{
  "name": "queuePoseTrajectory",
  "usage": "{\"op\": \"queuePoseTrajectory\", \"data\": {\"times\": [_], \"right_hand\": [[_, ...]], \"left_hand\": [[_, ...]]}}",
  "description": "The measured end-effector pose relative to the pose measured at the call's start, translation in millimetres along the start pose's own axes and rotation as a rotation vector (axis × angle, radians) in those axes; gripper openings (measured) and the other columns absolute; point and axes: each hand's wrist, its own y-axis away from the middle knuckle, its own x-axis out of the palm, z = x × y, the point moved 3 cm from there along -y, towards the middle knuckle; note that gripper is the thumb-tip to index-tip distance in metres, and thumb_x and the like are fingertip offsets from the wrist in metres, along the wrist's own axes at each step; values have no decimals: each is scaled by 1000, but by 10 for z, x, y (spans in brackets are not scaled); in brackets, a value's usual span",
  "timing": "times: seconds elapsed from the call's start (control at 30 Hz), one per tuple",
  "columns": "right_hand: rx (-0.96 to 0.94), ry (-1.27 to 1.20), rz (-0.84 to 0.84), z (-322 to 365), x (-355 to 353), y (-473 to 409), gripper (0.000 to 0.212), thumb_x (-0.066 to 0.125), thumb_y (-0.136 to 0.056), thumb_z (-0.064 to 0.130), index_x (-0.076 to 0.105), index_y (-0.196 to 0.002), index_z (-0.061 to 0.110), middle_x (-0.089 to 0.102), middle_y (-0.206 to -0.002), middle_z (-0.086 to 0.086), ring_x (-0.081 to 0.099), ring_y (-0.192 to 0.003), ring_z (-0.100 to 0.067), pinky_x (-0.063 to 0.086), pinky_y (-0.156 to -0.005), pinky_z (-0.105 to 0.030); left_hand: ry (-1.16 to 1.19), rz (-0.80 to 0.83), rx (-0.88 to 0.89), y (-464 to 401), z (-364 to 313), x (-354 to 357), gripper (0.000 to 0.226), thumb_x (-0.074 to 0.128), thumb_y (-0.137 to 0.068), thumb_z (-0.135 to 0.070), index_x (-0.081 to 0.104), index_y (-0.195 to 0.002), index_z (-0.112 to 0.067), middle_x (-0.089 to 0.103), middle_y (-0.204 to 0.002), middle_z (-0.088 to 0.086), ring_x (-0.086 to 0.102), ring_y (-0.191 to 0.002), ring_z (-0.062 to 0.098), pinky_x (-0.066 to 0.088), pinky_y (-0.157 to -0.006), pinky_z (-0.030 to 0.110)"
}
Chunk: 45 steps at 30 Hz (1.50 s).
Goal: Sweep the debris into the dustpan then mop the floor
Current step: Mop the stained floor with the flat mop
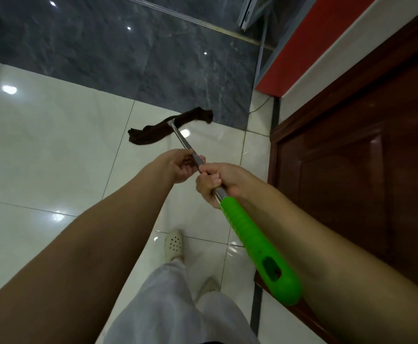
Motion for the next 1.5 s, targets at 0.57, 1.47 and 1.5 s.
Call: {"op": "queuePoseTrajectory", "data": {"times": [0.57, 1.47, 1.5], "right_hand": [[-39, -76, -18, -973, -1138, 602, 30, 41, -99, 12, 45, -70, 11, 29, -61, 4, 30, -22, -5, 27, -25, -9], [51, 2, -45, -1964, -1637, 1426, 25, 44, -96, 7, 51, -75, 19, 34, -45, -1, 33, -24, -8, 28, -26, -9], [54, 18, -39, -1979, -1583, 1383, 26, 43, -96, 6, 51, -75, 20, 34, -44, -1, 32, -24, -8, 28, -26, -9]], "left_hand": [[10, 10, 33, 480, 1609, 165, 28, 30, -102, -10, 40, -122, 7, 59, -83, 20, 62, -73, 24, 54, -74, 35], [397, 152, -32, 1179, 2940, -61, 15, 33, -100, -6, 40, -109, 4, 51, -77, 16, 57, -70, 24, 57, -46, 36], [411, 143, -23, 1196, 2907, -136, 14, 33, -99, -5, 41, -107, 4, 51, -77, 15, 57, -70, 24, 57, -47, 36]]}}
